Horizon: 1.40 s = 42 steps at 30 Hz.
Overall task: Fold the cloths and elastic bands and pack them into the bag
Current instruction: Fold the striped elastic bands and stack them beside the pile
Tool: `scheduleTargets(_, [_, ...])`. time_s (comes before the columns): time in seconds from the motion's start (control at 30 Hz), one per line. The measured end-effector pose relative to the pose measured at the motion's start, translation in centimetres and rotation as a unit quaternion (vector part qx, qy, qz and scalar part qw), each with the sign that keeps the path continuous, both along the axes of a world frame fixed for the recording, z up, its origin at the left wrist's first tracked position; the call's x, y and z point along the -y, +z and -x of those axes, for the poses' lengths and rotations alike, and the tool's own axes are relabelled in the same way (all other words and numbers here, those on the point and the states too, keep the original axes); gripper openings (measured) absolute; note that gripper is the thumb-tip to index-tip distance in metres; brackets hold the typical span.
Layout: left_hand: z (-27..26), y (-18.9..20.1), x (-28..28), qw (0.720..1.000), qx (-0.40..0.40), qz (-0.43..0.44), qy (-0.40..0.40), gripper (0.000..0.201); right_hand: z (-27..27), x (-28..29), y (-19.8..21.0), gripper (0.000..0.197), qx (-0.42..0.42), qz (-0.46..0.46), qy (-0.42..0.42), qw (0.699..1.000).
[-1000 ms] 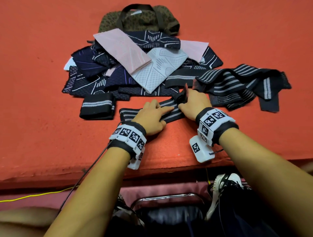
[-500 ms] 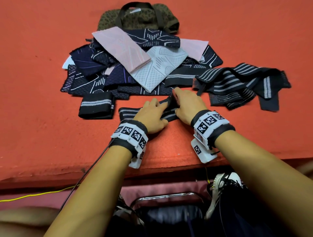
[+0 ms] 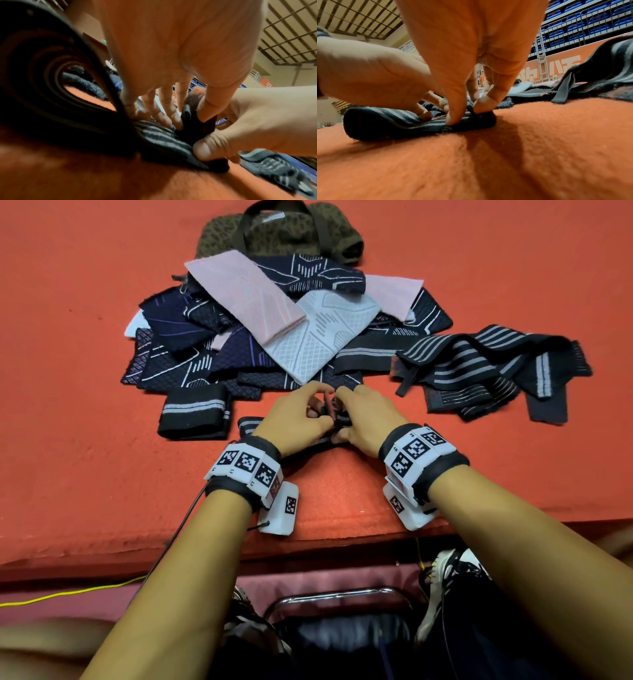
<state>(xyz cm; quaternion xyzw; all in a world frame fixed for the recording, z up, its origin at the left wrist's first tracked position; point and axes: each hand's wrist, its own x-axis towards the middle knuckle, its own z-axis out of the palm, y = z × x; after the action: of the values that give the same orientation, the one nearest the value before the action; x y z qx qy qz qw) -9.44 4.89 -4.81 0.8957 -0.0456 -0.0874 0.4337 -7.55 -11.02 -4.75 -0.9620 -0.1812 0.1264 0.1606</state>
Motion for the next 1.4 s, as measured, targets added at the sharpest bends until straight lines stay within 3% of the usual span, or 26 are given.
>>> scheduleTargets(0.17, [-0.4, 0.9, -0.7, 0.994, -0.051, 0.075, 0.068, 0.025, -0.2, 0.2, -0.1, 0.062, -0.002, 0.003, 0.010, 1.000])
scheduleTargets(0.23, [-0.5, 0.8, -1.0, 0.996, -0.050, 0.035, 0.065, 0.034, -0.1, 0.1, -0.2, 0.061, 0.002, 0.002, 0.011, 1.000])
scheduleTargets(0.3, [-0.4, 0.6, -1.2, 0.998, -0.051, 0.003, 0.040, 0.028, 0.0, 0.0, -0.3, 0.055, 0.006, -0.001, 0.010, 1.000])
scheduleTargets(0.43, [-0.3, 0.1, -0.9, 0.997, -0.082, -0.005, 0.010, 0.032, 0.0, -0.1, -0.5, 0.042, 0.002, -0.002, 0.005, 1.000])
scheduleTargets(0.57, [-0.2, -0.2, -0.6, 0.996, -0.089, -0.002, 0.009, 0.023, 0.0, 0.0, -0.5, 0.041, -0.002, -0.009, 0.004, 1.000])
scheduleTargets(0.8, [-0.3, -0.4, -0.7, 0.998, -0.051, -0.038, 0.009, 0.030, 0.1, 0.0, -0.4, 0.044, -0.011, -0.010, 0.005, 1.000])
scheduleTargets(1.2, [0.0, 0.6, -0.3, 0.993, -0.059, 0.097, 0.044, 0.023, 0.1, 0.1, -0.3, 0.032, -0.016, -0.013, 0.003, 1.000])
scheduleTargets(1.4, [-0.5, 0.4, -0.7, 0.990, -0.087, 0.091, 0.056, 0.040, 0.0, 0.1, -0.3, 0.033, -0.004, -0.004, 0.017, 1.000])
